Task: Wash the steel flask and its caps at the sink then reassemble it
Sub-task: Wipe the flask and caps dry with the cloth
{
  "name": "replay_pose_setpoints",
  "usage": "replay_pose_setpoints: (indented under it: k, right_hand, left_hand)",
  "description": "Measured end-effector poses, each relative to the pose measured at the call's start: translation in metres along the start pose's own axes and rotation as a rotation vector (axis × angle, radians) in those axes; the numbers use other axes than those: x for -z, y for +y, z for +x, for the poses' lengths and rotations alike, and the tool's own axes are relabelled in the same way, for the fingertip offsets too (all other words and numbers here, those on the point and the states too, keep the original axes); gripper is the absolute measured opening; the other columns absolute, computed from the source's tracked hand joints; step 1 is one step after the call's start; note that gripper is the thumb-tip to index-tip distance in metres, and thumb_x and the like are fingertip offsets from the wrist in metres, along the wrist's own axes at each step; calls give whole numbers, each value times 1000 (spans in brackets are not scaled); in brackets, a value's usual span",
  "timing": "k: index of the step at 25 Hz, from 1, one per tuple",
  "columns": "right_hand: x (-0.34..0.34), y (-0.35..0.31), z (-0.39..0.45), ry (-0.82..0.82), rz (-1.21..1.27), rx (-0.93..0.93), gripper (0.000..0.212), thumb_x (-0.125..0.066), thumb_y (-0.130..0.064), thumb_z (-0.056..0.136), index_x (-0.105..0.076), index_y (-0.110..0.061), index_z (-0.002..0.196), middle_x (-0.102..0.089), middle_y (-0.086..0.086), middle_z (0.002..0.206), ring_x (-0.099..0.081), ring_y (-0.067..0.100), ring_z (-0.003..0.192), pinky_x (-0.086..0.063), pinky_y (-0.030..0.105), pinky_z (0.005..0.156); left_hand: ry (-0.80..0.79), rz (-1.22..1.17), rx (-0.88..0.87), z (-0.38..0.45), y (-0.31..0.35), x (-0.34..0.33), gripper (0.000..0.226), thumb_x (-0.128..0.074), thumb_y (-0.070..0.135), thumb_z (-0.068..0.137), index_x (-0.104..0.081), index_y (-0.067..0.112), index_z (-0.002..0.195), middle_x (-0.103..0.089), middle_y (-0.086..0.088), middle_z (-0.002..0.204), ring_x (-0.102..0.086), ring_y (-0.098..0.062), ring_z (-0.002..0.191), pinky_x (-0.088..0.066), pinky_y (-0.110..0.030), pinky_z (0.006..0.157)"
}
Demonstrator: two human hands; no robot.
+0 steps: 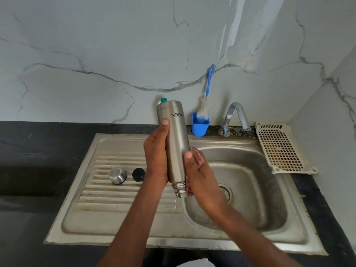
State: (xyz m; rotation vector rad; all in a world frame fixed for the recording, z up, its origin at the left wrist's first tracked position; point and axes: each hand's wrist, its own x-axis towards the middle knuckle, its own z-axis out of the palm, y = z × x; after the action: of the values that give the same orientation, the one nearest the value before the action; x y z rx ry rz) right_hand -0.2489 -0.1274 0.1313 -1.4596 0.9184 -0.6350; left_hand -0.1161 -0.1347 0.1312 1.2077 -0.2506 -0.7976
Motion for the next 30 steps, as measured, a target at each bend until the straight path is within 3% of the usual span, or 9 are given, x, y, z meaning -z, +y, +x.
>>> replay_pose_setpoints:
  k: [5, 10, 13, 16, 20, 22, 24, 26, 30]
  right_hand:
    - [3, 25, -21, 136, -617, 350, 73, -29, -63, 104, -10, -30, 165, -38, -10, 151, -48, 6, 126, -47, 28, 100]
    - [16, 5, 10, 167, -368, 402, 65, -36, -61, 104, -25, -34, 162, -43, -12, 155, -52, 2, 131, -49, 24, 101]
    - [18, -1, 10, 40, 98, 150, 46, -40, -62, 104, -56, -31, 134, -73, -4, 117, -70, 11, 101, -58, 27, 80]
    - [17, 6, 1, 35, 208, -50, 48, -40, -59, 104, -60, -20, 123, -67, 17, 81, -61, 23, 68, -50, 25, 51]
    - [14, 28, 8, 215, -517, 432, 60, -35, -63, 104, -42, -26, 150, -60, -5, 122, -60, 11, 100, -52, 28, 83]
    - [19, 13, 19, 169, -274, 233, 56, -35, -70, 102, -56, -27, 133, -70, -1, 103, -66, 21, 84, -56, 30, 67]
    - [38, -3, 35, -121, 268, -257, 67, -34, -74, 100, -69, -17, 111, -71, 13, 82, -65, 30, 67, -52, 29, 51]
    - [52, -7, 43, -426, 691, -579, 81, -35, -74, 100, -73, -3, 111, -68, 21, 85, -66, 29, 65, -58, 33, 54]
    - [37, 6, 48, -344, 1119, -659, 76, -41, -63, 103, -57, -1, 143, -70, 21, 117, -72, 32, 93, -61, 44, 78]
  left_hand:
    - [53, 4, 17, -17, -13, -13, 42, -64, 51, 100, -73, 10, 105, -77, -19, 101, -75, -39, 95, -61, -55, 91]
    - [-140, -48, 88, -33, 2, -30, 58, -76, 47, 90, -68, 2, 125, -76, -20, 110, -75, -35, 100, -61, -48, 93]
    - [4, 41, -76, -24, 16, -39, 43, -88, 30, 83, -71, 5, 113, -76, -12, 90, -75, -25, 78, -64, -41, 75]
    - [181, -123, -86, -10, 28, -38, 27, -85, 34, 85, -71, 15, 98, -74, 0, 77, -74, -16, 69, -63, -35, 67]
    - [373, -252, -95, -3, 28, -42, 30, -86, 37, 86, -70, 16, 102, -77, -2, 88, -77, -17, 76, -61, -34, 68]
    - [308, -247, -118, -3, 27, -41, 33, -84, 37, 87, -71, 14, 107, -77, -4, 90, -77, -18, 76, -61, -35, 68]
    - [200, -269, -127, -7, 28, -40, 38, -79, 39, 91, -70, 10, 114, -77, -14, 95, -76, -24, 79, -64, -43, 74]
    - [156, -332, -155, -7, 30, -43, 45, -72, 42, 96, -66, 8, 124, -75, -25, 110, -75, -32, 88, -63, -50, 83]
    - [-12, -195, -357, -6, 23, -29, 58, -79, 35, 89, -56, 22, 140, -72, -14, 128, -71, -30, 119, -59, -42, 97]
